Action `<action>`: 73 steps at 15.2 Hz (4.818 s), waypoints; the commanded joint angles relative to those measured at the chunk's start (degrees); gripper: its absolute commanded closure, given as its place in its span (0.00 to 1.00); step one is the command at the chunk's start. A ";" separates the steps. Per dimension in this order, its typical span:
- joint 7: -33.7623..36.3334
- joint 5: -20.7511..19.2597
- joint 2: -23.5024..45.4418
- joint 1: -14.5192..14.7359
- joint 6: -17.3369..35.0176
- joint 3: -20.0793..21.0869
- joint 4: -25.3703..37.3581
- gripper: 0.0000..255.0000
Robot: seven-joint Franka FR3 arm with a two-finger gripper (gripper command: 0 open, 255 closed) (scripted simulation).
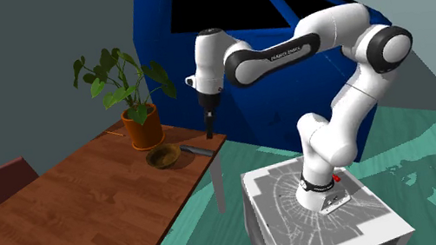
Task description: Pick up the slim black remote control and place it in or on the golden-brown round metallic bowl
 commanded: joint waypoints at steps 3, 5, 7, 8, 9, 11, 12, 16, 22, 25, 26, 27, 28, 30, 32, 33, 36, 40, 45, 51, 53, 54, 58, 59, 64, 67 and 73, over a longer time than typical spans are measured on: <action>0.51 0.51 5.97 -1.76 4.64 -3.45 0.29 0.00; 0.59 1.07 9.19 -2.49 6.79 -5.21 0.77 0.00; 0.54 1.86 12.50 -3.17 8.85 -6.96 1.40 0.00; 0.45 2.36 14.20 -3.49 9.84 -7.83 1.76 0.00; 0.33 2.92 15.92 -3.79 10.81 -8.70 2.15 0.00; -0.04 4.27 19.42 -4.38 12.66 -10.41 3.04 0.00; -0.29 5.07 21.21 -4.68 13.54 -11.25 3.53 0.00; -1.78 9.08 28.62 -5.90 16.66 -14.38 5.82 0.00; -4.96 16.77 39.62 -8.61 19.76 -17.38 9.90 0.00; -5.75 17.93 41.09 -8.71 21.83 -17.11 9.05 0.00; -6.04 18.34 41.60 -8.74 22.52 -17.02 8.80 0.00; -6.32 18.77 42.12 -8.77 23.20 -16.92 8.56 0.00; -6.62 19.21 42.66 -8.81 23.87 -16.81 8.33 0.00; -7.11 19.92 43.52 -8.89 24.93 -16.60 7.99 0.00; -7.11 19.92 43.52 -8.90 24.93 -16.60 7.99 0.00; -7.11 19.92 43.52 -8.90 24.93 -16.60 7.99 0.00; -7.11 19.92 43.52 -8.90 24.93 -16.60 7.99 0.00; -7.10 19.92 43.52 -8.90 24.91 -16.60 8.00 1.00; -7.25 19.99 43.63 -8.97 24.93 -16.62 8.07 1.00; -5.72 18.15 41.35 -8.58 22.25 -17.02 8.88 1.00; -5.07 17.33 40.33 -8.47 20.88 -17.16 9.40 1.00; -4.77 16.95 39.84 -8.42 20.19 -17.22 9.68 1.00; -3.62 15.54 37.98 -8.26 17.39 -17.38 10.94 1.00; -3.35 15.22 37.54 -8.23 16.68 -17.40 11.29 1.00; -2.15 13.81 35.56 -8.11 13.10 -17.44 13.21 1.00; -1.53 13.11 34.53 -8.06 10.93 -17.42 14.52 1.00; -0.31 14.32 37.15 -7.31 8.05 -16.68 19.80 1.00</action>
